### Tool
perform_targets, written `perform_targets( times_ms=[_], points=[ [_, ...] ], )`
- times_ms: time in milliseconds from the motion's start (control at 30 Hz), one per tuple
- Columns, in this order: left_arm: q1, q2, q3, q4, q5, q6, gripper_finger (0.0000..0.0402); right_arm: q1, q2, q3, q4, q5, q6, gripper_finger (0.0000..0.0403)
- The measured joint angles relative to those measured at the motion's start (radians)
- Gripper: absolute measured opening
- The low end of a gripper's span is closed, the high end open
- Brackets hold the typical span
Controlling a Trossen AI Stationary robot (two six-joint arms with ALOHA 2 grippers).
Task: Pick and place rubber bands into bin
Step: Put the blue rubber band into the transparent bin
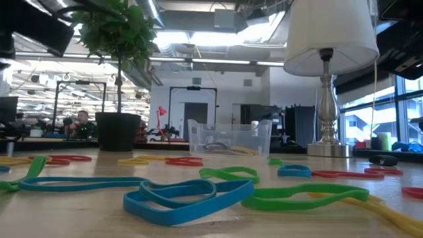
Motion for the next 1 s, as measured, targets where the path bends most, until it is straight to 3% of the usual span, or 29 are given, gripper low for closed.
perform_targets(
  times_ms=[367,467,600,1000],
  points=[
    [0.005,-0.006,-0.153,0.285,0.108,-0.011,0.0086,0.001,0.0,0.0,0.004,0.0,0.023,0.0004],
    [0.018,-0.009,-0.185,0.324,0.137,-0.011,0.0064,0.0,0.0,0.0,0.004,0.0,0.008,0.0004],
    [0.041,-0.008,-0.162,0.308,0.171,-0.009,0.001,0.0,0.0,0.0,0.004,0.0,0.001,0.0004],
    [0.092,-0.075,0.0,0.039,0.094,0.108,0.0001,0.0,0.0,0.0,0.002,0.0,-0.009,0.0004]
  ],
)
